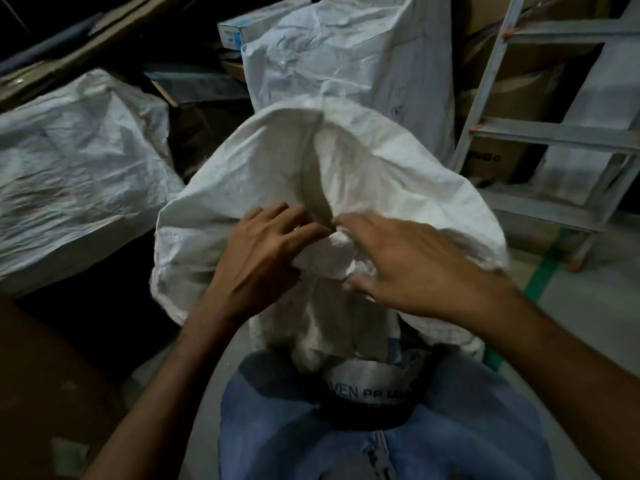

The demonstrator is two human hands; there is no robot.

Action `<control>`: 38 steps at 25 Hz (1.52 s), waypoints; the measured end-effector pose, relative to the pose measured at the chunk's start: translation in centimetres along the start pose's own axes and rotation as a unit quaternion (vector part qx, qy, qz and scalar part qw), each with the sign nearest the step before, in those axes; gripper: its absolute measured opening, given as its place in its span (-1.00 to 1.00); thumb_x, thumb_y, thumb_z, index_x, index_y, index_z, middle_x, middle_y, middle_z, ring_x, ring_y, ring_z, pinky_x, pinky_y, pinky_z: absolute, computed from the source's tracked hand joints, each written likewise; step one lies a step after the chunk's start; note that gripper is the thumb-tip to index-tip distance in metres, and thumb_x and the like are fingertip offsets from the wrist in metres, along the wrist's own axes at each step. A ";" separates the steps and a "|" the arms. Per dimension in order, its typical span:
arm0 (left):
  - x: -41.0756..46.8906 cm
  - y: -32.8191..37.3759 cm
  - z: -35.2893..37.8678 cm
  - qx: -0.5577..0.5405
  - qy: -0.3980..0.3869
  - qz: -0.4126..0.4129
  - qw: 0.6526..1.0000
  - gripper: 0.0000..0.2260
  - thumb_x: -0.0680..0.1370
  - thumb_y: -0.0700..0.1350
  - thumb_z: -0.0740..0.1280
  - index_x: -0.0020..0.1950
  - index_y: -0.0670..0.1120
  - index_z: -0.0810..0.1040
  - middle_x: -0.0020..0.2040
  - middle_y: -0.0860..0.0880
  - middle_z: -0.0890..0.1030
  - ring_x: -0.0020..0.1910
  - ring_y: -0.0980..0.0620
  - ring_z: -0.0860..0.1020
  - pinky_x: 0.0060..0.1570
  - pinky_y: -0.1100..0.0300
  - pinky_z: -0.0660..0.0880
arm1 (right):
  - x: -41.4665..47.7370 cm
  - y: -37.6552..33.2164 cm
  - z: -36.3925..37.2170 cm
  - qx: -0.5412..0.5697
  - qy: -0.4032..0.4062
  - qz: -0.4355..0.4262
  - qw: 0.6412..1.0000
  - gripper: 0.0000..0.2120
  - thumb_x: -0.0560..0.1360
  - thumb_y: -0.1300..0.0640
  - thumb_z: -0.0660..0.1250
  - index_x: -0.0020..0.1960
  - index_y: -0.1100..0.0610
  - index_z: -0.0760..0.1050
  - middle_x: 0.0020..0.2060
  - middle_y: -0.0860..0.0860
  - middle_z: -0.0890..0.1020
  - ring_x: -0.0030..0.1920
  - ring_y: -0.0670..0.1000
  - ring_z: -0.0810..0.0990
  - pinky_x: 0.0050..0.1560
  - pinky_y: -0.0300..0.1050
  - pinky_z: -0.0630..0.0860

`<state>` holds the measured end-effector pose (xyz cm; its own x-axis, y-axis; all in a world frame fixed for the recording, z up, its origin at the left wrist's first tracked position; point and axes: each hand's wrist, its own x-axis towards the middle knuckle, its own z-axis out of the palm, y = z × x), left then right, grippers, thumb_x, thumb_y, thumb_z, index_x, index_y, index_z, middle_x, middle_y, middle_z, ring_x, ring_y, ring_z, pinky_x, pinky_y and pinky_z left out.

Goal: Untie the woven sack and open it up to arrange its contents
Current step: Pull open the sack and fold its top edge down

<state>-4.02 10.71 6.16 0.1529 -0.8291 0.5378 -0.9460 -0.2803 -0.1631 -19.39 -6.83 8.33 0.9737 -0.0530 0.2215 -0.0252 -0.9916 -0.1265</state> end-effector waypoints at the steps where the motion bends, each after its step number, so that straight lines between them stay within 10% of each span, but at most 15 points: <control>1: 0.0 -0.4 0.2 -0.004 -0.001 -0.014 1.000 -0.59 0.31 -0.19 0.43 0.16 -0.06 0.64 0.04 -0.11 0.62 -0.07 -0.18 0.53 -0.18 0.02 0.40 | 0.5 -0.3 0.8 0.001 0.009 0.002 1.000 -0.42 0.51 -0.18 0.41 0.43 -0.04 0.33 0.21 -0.01 0.60 0.16 0.09 0.59 -0.04 -0.03 0.46; 7: 0.0 -1.3 -0.1 -0.162 -0.116 -0.135 0.971 -0.44 0.40 0.39 0.41 0.27 0.12 0.49 0.23 0.08 0.47 0.18 0.07 0.46 0.10 0.06 0.44 | 1.1 0.2 5.0 -0.101 0.267 -0.005 0.958 -0.81 0.47 0.27 0.44 0.08 0.15 0.63 -0.19 0.08 0.65 -0.18 0.13 0.58 -0.29 0.04 0.51; 10: 0.0 -1.3 0.7 -0.217 -0.144 -0.167 0.951 -0.52 0.45 0.30 0.43 0.26 0.13 0.40 0.19 0.13 0.56 0.09 0.07 0.58 -0.01 0.02 0.55 | 0.3 0.4 7.2 -0.112 0.337 0.000 0.935 -0.89 0.59 0.24 0.38 0.09 0.15 0.65 -0.17 0.07 0.67 -0.19 0.12 0.60 -0.33 0.02 0.50; 18: -1.3 -0.5 3.5 0.041 -0.032 -0.025 0.998 -0.64 0.44 -0.20 0.49 0.22 -0.05 0.59 0.11 -0.08 0.60 -0.03 -0.13 0.56 -0.19 -0.03 0.46 | 0.4 1.8 5.2 0.133 0.013 0.016 0.991 -0.54 0.49 0.03 0.44 0.30 -0.09 0.31 0.18 -0.02 0.61 0.15 0.02 0.59 0.01 -0.08 0.50; 23: -1.9 0.0 3.1 -0.073 -0.086 -0.133 0.985 -0.34 0.46 0.12 0.49 0.51 0.06 0.35 0.28 -0.01 0.52 0.15 -0.05 0.52 0.03 -0.03 0.51 | 1.5 1.3 8.3 -0.058 0.208 -0.018 0.976 -0.73 0.50 0.27 0.37 0.18 0.13 0.59 -0.17 0.08 0.67 -0.14 0.12 0.59 -0.27 0.00 0.52; 28: -2.6 -0.5 3.9 -0.097 -0.199 -0.132 0.966 -0.28 0.44 0.44 0.30 0.53 0.16 0.32 0.40 0.09 0.50 0.27 0.00 0.54 0.12 0.00 0.53 | -1.1 1.8 12.3 -0.107 0.352 -0.011 0.930 -0.85 0.62 0.31 0.34 0.04 0.19 0.69 0.04 0.10 0.74 -0.10 0.10 0.65 -0.25 -0.06 0.58; 34: -2.7 0.6 5.2 -0.022 -0.101 -0.025 0.994 -0.49 0.40 -0.10 0.56 0.33 -0.09 0.57 0.16 -0.13 0.60 -0.04 -0.17 0.61 -0.22 0.03 0.52 | -1.1 0.5 9.7 0.064 0.121 -0.012 0.990 -0.69 0.38 0.15 0.37 0.11 0.16 0.49 0.27 0.10 0.56 0.30 0.10 0.49 0.24 -0.06 0.50; 38: -4.5 0.7 6.3 0.012 -0.010 0.016 1.000 -0.67 0.47 -0.18 0.54 0.20 -0.20 0.63 0.10 -0.21 0.62 -0.05 -0.21 0.61 -0.15 -0.03 0.50 | -0.1 -0.1 10.6 0.018 0.098 -0.020 0.995 -0.69 0.41 0.32 0.45 0.07 0.11 0.46 0.00 0.04 0.60 0.01 0.06 0.57 -0.09 -0.06 0.57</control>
<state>-3.62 11.16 -1.54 0.1288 -0.8472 0.5155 -0.9435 -0.2647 -0.1993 -17.08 -5.43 -1.90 0.9110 -0.0382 0.4106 0.0247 -0.9888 -0.1469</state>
